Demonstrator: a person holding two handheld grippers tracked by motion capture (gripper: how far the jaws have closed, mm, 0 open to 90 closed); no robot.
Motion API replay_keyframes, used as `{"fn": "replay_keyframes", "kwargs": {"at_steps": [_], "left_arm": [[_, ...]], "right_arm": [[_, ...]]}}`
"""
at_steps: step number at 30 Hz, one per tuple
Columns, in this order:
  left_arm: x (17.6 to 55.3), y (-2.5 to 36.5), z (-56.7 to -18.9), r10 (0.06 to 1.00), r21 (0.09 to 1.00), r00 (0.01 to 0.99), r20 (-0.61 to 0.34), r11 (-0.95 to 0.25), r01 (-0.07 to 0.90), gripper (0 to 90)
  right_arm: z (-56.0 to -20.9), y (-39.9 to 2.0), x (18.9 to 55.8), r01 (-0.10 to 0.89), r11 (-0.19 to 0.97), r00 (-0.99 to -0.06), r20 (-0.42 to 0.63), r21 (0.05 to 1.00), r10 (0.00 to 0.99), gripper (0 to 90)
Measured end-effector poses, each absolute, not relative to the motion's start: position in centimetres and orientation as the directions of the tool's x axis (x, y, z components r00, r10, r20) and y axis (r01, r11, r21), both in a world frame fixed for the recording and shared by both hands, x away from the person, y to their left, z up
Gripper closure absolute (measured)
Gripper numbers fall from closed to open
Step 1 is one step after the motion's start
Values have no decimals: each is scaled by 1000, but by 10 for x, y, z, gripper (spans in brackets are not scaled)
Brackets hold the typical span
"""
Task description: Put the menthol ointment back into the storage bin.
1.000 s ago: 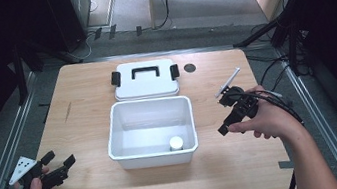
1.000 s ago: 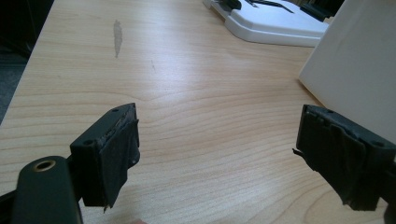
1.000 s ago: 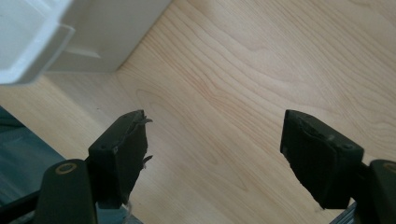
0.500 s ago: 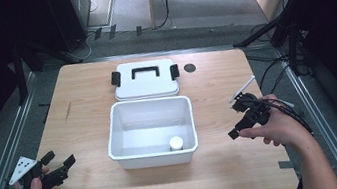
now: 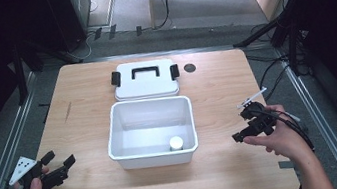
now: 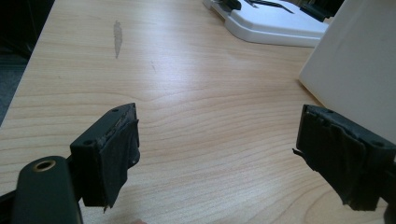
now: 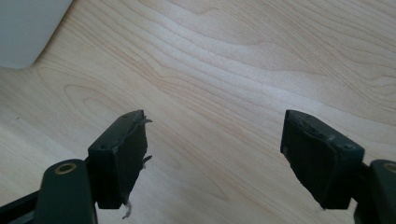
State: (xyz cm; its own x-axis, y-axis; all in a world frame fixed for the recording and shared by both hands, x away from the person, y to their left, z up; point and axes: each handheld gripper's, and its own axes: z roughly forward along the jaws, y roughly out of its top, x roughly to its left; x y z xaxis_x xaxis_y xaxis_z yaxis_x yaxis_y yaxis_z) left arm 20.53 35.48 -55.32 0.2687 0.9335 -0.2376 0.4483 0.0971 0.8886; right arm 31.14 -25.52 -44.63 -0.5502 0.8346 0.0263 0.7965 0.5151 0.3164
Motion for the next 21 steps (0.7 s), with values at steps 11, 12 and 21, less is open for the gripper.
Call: {"fn": "replay_keyframes", "kwargs": {"at_steps": [11,12,21], "left_arm": [[205,355,-553,934,889,269,-236,96,448,141],[205,355,-553,934,889,269,-236,96,448,141],[205,355,-553,934,889,269,-236,96,447,141]], "right_arm": [[-478,-274,296,777,421,-484,16,468,875,232],[-480,-277,294,772,409,-475,14,486,880,235],[-500,-294,278,743,286,-401,60,606,914,235]]}}
